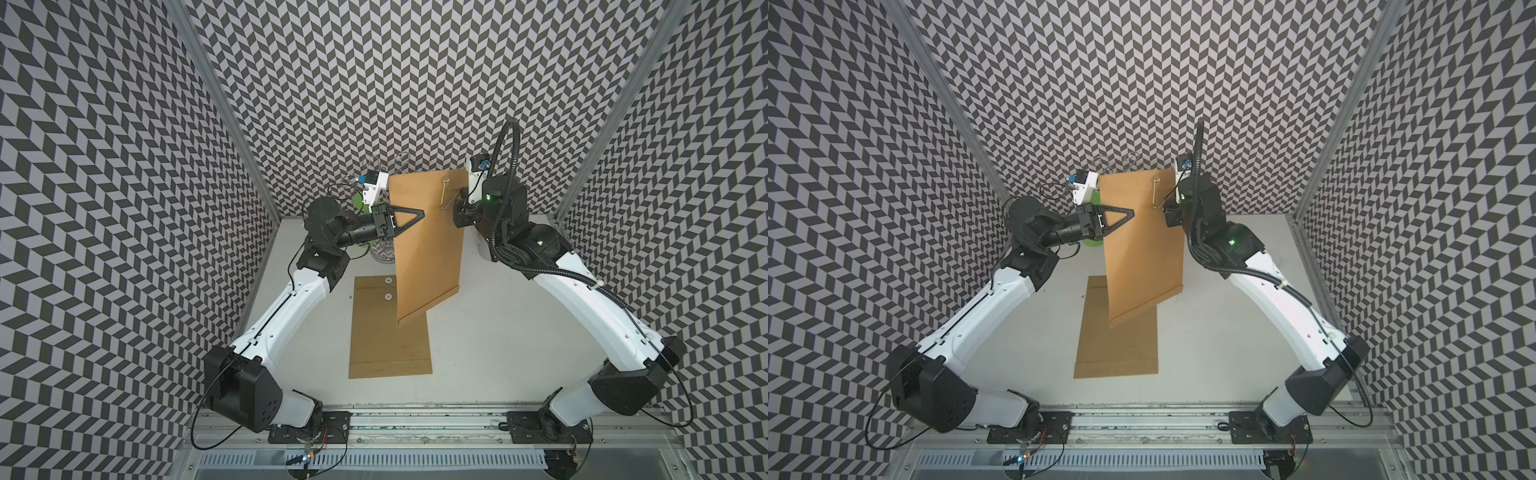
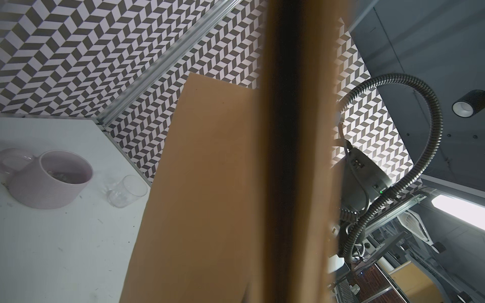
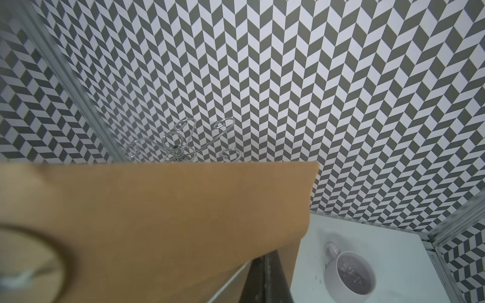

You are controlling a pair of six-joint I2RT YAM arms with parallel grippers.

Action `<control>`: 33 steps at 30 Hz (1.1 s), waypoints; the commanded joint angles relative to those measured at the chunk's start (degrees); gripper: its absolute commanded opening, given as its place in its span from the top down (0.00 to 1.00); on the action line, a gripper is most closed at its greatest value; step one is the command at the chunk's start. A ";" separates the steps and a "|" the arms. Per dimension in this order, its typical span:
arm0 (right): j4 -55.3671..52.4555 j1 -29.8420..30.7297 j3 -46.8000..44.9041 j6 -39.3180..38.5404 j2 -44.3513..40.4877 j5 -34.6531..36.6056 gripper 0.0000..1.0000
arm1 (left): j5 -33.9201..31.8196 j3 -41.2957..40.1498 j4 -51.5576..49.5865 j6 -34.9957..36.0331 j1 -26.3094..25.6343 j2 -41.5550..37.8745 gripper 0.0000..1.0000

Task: Close the mouth of the file bag
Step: Close the file bag.

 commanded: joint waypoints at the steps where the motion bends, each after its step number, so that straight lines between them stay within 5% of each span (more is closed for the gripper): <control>1: 4.73 -0.49 1.65 0.22 -1.14 -0.78 1.00 | 1.72 -0.18 1.46 0.65 -0.63 -0.89 1.00; 12: 3.65 -0.42 3.37 -0.08 -1.95 -2.87 1.00 | -1.40 2.83 -13.10 11.76 -0.60 -0.40 1.00; 33: 0.67 2.78 7.34 -0.27 0.28 -2.64 1.00 | -1.79 6.05 -13.83 12.37 -1.07 1.00 1.00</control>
